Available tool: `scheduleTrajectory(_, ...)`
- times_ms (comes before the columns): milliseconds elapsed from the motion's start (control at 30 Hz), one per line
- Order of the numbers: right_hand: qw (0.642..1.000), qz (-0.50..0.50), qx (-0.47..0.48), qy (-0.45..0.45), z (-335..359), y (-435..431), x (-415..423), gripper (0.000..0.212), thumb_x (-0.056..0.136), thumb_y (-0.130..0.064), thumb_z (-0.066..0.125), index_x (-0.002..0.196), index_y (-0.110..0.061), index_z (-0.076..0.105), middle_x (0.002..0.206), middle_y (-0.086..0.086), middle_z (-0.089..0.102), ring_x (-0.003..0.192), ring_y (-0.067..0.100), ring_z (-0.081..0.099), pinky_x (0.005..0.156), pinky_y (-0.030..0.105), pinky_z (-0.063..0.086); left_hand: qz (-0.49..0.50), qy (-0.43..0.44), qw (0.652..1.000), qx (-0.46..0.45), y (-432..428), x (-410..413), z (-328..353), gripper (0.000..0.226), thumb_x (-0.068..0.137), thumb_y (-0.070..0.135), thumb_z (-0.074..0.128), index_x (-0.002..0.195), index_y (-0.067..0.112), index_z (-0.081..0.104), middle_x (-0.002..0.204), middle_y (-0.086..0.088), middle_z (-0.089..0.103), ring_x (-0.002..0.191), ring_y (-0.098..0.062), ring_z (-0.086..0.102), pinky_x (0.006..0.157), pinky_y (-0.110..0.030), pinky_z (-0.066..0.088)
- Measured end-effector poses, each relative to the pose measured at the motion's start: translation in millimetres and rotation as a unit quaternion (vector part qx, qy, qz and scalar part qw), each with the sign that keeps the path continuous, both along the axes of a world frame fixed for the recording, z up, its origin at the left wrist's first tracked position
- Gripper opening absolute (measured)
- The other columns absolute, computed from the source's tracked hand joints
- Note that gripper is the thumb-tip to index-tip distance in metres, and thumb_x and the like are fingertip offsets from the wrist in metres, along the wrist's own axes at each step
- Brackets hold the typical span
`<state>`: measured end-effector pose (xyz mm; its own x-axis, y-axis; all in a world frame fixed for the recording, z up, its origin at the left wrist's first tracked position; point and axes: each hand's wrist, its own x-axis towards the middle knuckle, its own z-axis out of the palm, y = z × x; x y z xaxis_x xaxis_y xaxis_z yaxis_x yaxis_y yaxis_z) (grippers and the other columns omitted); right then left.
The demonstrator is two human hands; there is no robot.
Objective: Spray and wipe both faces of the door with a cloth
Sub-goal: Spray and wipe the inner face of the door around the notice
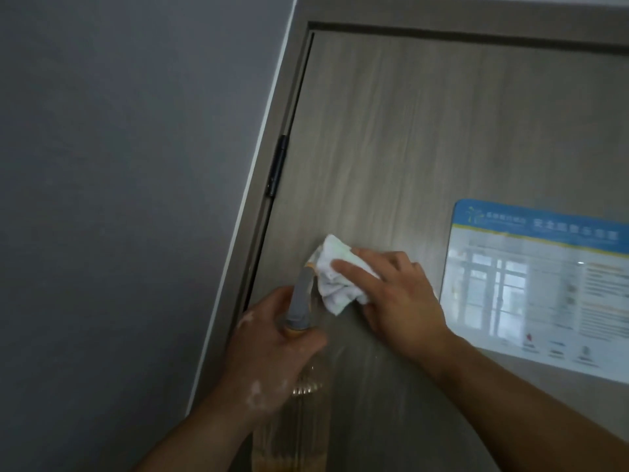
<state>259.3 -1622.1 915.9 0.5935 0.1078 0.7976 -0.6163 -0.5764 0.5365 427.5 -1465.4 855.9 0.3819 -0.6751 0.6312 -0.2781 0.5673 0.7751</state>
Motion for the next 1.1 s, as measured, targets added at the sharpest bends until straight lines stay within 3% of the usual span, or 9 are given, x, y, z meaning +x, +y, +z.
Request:
scheduleTrajectory(100, 0.991, 0.085, 0.079, -0.071, -17, 18, -7, 0.048, 0.098, -0.032, 0.056, 0.146, -0.033, 0.055, 0.145, 0.0, 0.059, 0.117, 0.025, 0.057, 0.097, 0.041, 0.05, -0.023, -0.01, 1.0, -0.005, 9, -4, -7, 0.037, 0.069, 0.012, 0.076, 0.099, 0.034, 0.071, 0.071, 0.003, 0.069, 0.071, -0.025, 0.07, 0.065, -0.052, 0.061)
scheduleTrajectory(200, 0.958, 0.193, 0.163, -0.136, -35, 47, -7, 0.045, 0.099, -0.036, 0.059, 0.143, -0.025, 0.06, 0.14, -0.007, 0.062, 0.125, 0.013, 0.058, 0.105, 0.024, 0.043, -0.063, -0.036, 0.997, -0.009, 15, -11, -12, 0.058, 0.073, 0.009, 0.081, 0.105, 0.055, 0.066, 0.086, 0.012, 0.074, 0.076, -0.008, 0.072, 0.066, -0.036, 0.061)
scheduleTrajectory(267, 0.918, 0.254, 0.245, -0.183, -47, 63, -8, 0.043, 0.097, -0.031, 0.068, 0.14, -0.03, 0.06, 0.136, -0.019, 0.064, 0.127, 0.002, 0.058, 0.104, 0.017, 0.043, -0.105, -0.054, 0.993, 0.004, 17, -17, -15, 0.067, 0.079, 0.004, 0.079, 0.104, 0.064, 0.063, 0.093, 0.021, 0.074, 0.081, 0.0, 0.071, 0.064, -0.019, 0.057)
scheduleTrajectory(367, 0.829, 0.324, 0.384, -0.245, -62, 79, -13, 0.051, 0.088, -0.023, 0.08, 0.134, -0.029, 0.059, 0.123, -0.028, 0.067, 0.115, -0.005, 0.064, 0.092, 0.01, 0.048, -0.15, -0.055, 0.987, 0.019, 19, -24, -20, 0.065, 0.081, -0.004, 0.075, 0.115, 0.05, 0.066, 0.095, 0.016, 0.077, 0.084, -0.002, 0.073, 0.069, -0.019, 0.058)
scheduleTrajectory(500, 0.751, 0.363, 0.475, -0.282, -83, 88, -33, 0.046, 0.082, -0.026, 0.075, 0.126, -0.02, 0.063, 0.112, -0.017, 0.073, 0.102, 0.003, 0.071, 0.079, 0.013, 0.054, -0.185, -0.07, 0.979, 0.049, 17, -28, -34, 0.071, 0.081, -0.006, 0.077, 0.131, 0.042, 0.062, 0.112, 0.006, 0.076, 0.1, -0.013, 0.074, 0.083, -0.033, 0.062)
scheduleTrajectory(700, 0.652, 0.4, 0.556, -0.326, -101, 99, -56, 0.036, 0.088, -0.023, 0.06, 0.123, -0.016, 0.066, 0.105, -0.002, 0.08, 0.097, 0.015, 0.076, 0.073, 0.019, 0.059, -0.153, -0.076, 0.982, 0.084, 7, -27, -51, 0.072, 0.077, -0.004, 0.08, 0.122, 0.05, 0.067, 0.086, 0.007, 0.076, 0.081, -0.014, 0.074, 0.071, -0.031, 0.062)
scheduleTrajectory(933, 0.508, 0.439, 0.631, -0.39, -114, 95, -53, 0.045, 0.095, -0.041, 0.054, 0.132, -0.019, 0.065, 0.123, 0.011, 0.075, 0.113, 0.03, 0.072, 0.093, 0.048, 0.06, -0.112, -0.078, 0.987, 0.081, -4, -32, -53, 0.033, 0.07, 0.015, 0.082, 0.091, 0.04, 0.074, 0.087, 0.001, 0.072, 0.076, -0.013, 0.073, 0.066, -0.038, 0.064)
scheduleTrajectory(1000, 0.488, 0.435, 0.641, -0.402, -117, 93, -53, 0.051, 0.097, -0.047, 0.051, 0.136, -0.016, 0.064, 0.126, 0.014, 0.073, 0.117, 0.034, 0.07, 0.101, 0.055, 0.054, -0.13, -0.083, 0.984, 0.086, -3, -32, -52, 0.038, 0.078, 0.002, 0.079, 0.082, 0.039, 0.074, 0.071, 0.003, 0.071, 0.065, -0.011, 0.071, 0.057, -0.03, 0.061)
scheduleTrajectory(1100, 0.48, 0.419, 0.654, -0.408, -119, 91, -52, 0.063, 0.093, -0.059, 0.049, 0.134, -0.014, 0.066, 0.124, 0.016, 0.073, 0.116, 0.034, 0.071, 0.104, 0.056, 0.053, -0.149, -0.097, 0.979, 0.095, 0, -33, -49, 0.05, 0.08, 0.0, 0.077, 0.093, 0.048, 0.073, 0.076, 0.005, 0.074, 0.074, -0.014, 0.074, 0.066, -0.032, 0.063)
